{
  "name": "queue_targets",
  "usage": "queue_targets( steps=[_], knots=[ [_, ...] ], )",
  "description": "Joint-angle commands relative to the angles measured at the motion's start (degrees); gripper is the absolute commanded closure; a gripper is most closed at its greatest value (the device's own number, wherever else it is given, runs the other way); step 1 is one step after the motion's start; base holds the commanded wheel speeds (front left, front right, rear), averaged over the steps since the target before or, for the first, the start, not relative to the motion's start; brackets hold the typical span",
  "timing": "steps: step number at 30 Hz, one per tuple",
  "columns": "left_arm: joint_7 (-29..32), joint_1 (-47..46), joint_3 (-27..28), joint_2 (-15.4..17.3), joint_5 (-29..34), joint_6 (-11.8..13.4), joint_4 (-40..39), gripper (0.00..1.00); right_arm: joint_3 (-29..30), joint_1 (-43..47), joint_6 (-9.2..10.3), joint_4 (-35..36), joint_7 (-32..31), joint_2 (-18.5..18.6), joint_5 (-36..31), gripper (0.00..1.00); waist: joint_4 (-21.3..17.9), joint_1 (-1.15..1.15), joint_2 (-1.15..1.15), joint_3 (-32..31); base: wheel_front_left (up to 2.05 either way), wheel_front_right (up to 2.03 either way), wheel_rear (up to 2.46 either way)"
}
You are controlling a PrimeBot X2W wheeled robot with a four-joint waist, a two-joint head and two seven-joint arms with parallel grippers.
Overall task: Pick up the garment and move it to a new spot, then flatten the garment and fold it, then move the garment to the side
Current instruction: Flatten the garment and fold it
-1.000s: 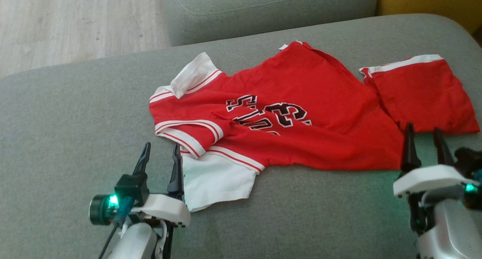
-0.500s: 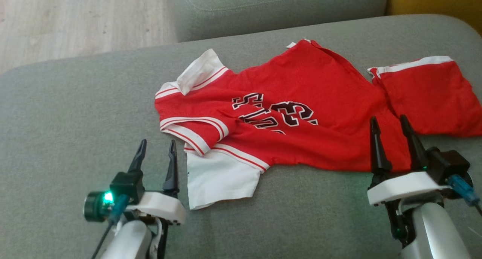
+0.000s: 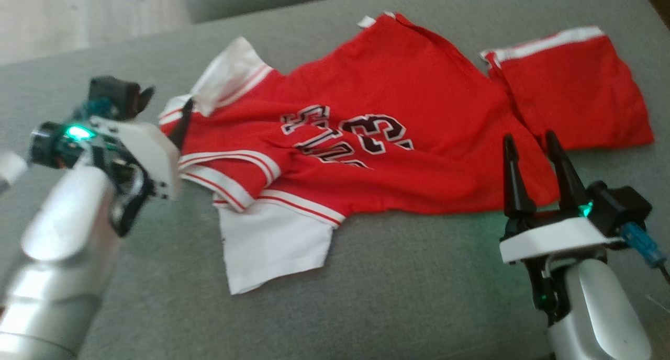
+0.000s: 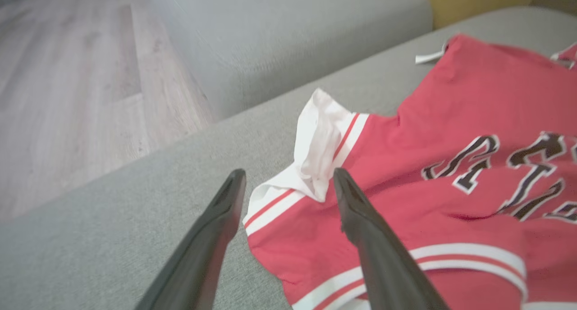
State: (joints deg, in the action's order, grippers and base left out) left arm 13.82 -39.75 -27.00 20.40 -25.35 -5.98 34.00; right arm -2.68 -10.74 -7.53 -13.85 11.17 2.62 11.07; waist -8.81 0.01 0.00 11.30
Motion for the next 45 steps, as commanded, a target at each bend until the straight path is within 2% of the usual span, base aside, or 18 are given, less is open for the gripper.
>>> queue_targets(
  steps=[1,2,5,11,16,17,18,20,22,28,37,38,39,40,43,45],
  knots=[
    [2.76,-3.22,1.16,3.35,-0.96,-0.59,0.47,0.00,-1.84,-2.32,0.04,1.74,0.74,0.26,0.65,0.00,-2.61,-0.01,0.00,2.70,0.00,0.00,0.00],
    [6.98,-5.69,0.34,4.78,-2.60,-1.14,3.24,0.00,-2.38,-2.87,0.04,1.55,1.16,0.26,1.24,0.00,-3.69,-0.01,0.00,4.00,0.00,0.00,0.00],
    [12.06,-7.92,-1.02,6.43,-4.94,-1.41,6.20,0.00,-3.10,-3.53,0.04,1.22,1.78,0.26,1.79,0.00,-4.95,-0.01,0.00,5.55,0.00,0.00,0.00],
    [13.98,-9.83,-3.39,9.08,-6.53,-1.48,8.85,0.00,-3.44,-4.26,0.04,0.49,2.59,0.26,2.35,0.00,-6.47,-0.01,0.00,6.99,0.00,0.00,0.00],
    [17.02,-9.93,-5.68,9.86,-9.98,-1.49,10.77,0.01,-3.68,-4.47,0.04,0.05,3.05,0.26,2.55,0.00,-7.21,-0.01,0.00,7.61,0.00,0.00,0.00],
    [17.64,-9.96,-6.48,10.07,-10.80,-1.49,10.48,0.86,-3.75,-4.56,0.04,0.00,3.11,0.26,2.61,0.00,-7.35,-0.01,0.00,7.73,0.00,0.00,0.00],
    [17.64,-10.15,-6.99,10.51,-11.46,-1.49,10.07,1.00,-3.78,-4.71,0.04,-0.07,3.17,0.26,2.66,0.00,-7.45,-0.01,0.00,7.86,0.00,0.00,0.00],
    [15.42,-11.43,-7.29,11.80,-11.46,-1.50,9.37,1.00,-3.75,-5.04,0.04,-0.19,3.25,0.26,2.74,0.00,-7.64,-0.01,0.00,8.17,0.00,0.00,0.00],
    [10.21,-13.79,-6.74,12.91,-9.68,-1.02,9.16,1.00,-3.71,-5.38,0.04,-0.26,3.34,0.26,2.85,0.00,-7.82,-0.01,0.00,8.62,0.00,0.00,0.00],
    [-3.96,-21.79,-6.14,13.95,-3.27,3.69,11.33,1.00,-4.59,-6.33,0.04,-0.66,3.57,0.26,3.24,0.00,-8.57,-0.01,0.00,9.78,0.00,0.00,0.00],
    [-11.19,-32.46,-8.14,13.77,2.50,5.83,18.20,1.00,-6.40,-7.89,0.04,-1.06,3.76,0.26,4.00,0.00,-9.95,-0.01,0.00,11.54,0.00,0.00,0.00],
    [-11.94,-33.53,-8.50,13.65,3.22,6.25,18.92,0.89,-6.47,-8.03,0.04,-1.07,3.77,0.26,4.03,0.00,-9.98,-0.01,0.00,11.77,0.00,0.00,0.00],
    [-13.02,-34.54,-8.87,13.51,4.04,6.88,19.55,0.13,-6.58,-8.15,0.04,-1.10,3.78,0.26,4.05,0.00,-9.98,-0.01,0.00,11.97,0.00,0.00,0.00],
    [-14.14,-35.42,-9.14,13.28,4.71,7.61,20.23,0.00,-6.69,-8.26,0.04,-1.13,3.79,0.26,4.06,0.00,-9.94,-0.01,0.00,12.15,0.00,0.00,0.00],
    [-17.65,-37.29,-9.46,12.00,5.86,9.90,22.10,0.00,-6.83,-8.53,0.04,-1.17,3.80,0.26,4.02,0.00,-9.39,-0.01,0.00,12.58,0.00,0.00,0.00],
    [-19.03,-37.41,-9.48,10.54,5.55,10.11,23.56,0.00,-6.72,-8.63,0.04,-1.20,3.81,0.26,3.87,0.00,-8.66,-0.01,0.00,12.61,0.00,0.00,0.00]
  ],
)
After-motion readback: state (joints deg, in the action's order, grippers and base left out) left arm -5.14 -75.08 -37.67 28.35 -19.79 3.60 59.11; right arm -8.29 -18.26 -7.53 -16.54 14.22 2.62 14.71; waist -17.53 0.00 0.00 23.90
